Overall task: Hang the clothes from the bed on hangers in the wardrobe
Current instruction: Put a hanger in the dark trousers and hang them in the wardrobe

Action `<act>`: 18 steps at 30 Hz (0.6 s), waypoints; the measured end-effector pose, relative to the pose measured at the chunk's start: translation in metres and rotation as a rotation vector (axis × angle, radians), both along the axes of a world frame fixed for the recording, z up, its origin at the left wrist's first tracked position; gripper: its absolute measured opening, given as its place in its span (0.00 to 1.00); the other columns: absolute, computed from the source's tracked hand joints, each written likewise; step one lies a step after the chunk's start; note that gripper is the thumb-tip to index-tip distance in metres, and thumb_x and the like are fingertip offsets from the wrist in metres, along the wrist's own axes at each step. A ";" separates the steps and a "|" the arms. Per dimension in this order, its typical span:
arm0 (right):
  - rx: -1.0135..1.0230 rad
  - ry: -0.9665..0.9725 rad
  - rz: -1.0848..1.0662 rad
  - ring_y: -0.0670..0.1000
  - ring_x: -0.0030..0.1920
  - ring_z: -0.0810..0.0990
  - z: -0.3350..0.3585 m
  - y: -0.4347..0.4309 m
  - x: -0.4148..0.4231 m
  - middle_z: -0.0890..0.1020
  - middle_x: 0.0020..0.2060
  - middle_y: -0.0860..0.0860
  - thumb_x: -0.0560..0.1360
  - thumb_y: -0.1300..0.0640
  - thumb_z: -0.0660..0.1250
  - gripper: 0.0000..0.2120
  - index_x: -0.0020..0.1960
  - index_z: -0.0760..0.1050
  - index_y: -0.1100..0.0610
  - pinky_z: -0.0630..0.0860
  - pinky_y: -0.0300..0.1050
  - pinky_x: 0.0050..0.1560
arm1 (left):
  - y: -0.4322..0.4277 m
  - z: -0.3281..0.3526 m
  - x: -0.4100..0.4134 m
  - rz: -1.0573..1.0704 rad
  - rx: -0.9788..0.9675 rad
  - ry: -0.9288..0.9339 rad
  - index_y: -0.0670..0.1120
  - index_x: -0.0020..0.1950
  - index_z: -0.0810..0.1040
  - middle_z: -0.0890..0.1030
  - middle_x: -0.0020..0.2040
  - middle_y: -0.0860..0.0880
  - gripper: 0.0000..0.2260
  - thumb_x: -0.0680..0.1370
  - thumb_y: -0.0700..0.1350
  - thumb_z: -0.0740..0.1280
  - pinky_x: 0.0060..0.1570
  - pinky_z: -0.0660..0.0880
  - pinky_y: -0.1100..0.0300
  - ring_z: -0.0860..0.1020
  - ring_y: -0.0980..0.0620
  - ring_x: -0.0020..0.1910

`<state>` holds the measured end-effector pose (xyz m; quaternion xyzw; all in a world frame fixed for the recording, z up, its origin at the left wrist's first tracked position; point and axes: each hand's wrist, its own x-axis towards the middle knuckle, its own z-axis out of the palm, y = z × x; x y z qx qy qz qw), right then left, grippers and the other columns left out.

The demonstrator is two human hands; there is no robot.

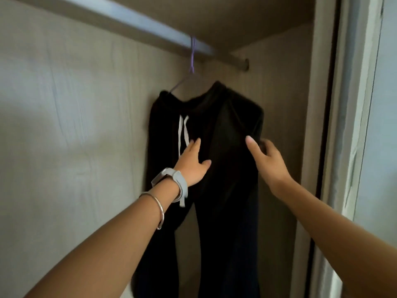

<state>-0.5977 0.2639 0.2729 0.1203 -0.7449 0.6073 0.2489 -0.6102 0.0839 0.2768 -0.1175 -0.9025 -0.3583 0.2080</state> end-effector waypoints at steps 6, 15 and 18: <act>0.277 -0.362 -0.052 0.55 0.59 0.77 -0.116 0.002 0.004 0.79 0.59 0.53 0.75 0.49 0.65 0.23 0.67 0.69 0.56 0.75 0.48 0.59 | -0.023 -0.142 0.043 -0.143 0.160 -0.396 0.47 0.68 0.70 0.70 0.70 0.49 0.18 0.78 0.46 0.62 0.63 0.65 0.64 0.69 0.52 0.69; 0.149 -0.606 -0.193 0.63 0.64 0.72 -0.212 0.008 0.014 0.71 0.65 0.61 0.77 0.58 0.63 0.25 0.71 0.60 0.62 0.71 0.54 0.60 | -0.086 -0.302 0.155 0.151 0.461 -0.544 0.54 0.45 0.77 0.81 0.46 0.50 0.04 0.72 0.51 0.65 0.57 0.73 0.57 0.80 0.47 0.53; 0.273 -0.823 -0.127 0.64 0.64 0.70 -0.286 0.009 0.040 0.70 0.65 0.63 0.74 0.59 0.65 0.27 0.69 0.59 0.64 0.70 0.55 0.61 | -0.095 -0.365 0.212 0.279 0.532 -0.651 0.57 0.41 0.77 0.81 0.42 0.57 0.17 0.59 0.65 0.68 0.57 0.74 0.53 0.81 0.47 0.51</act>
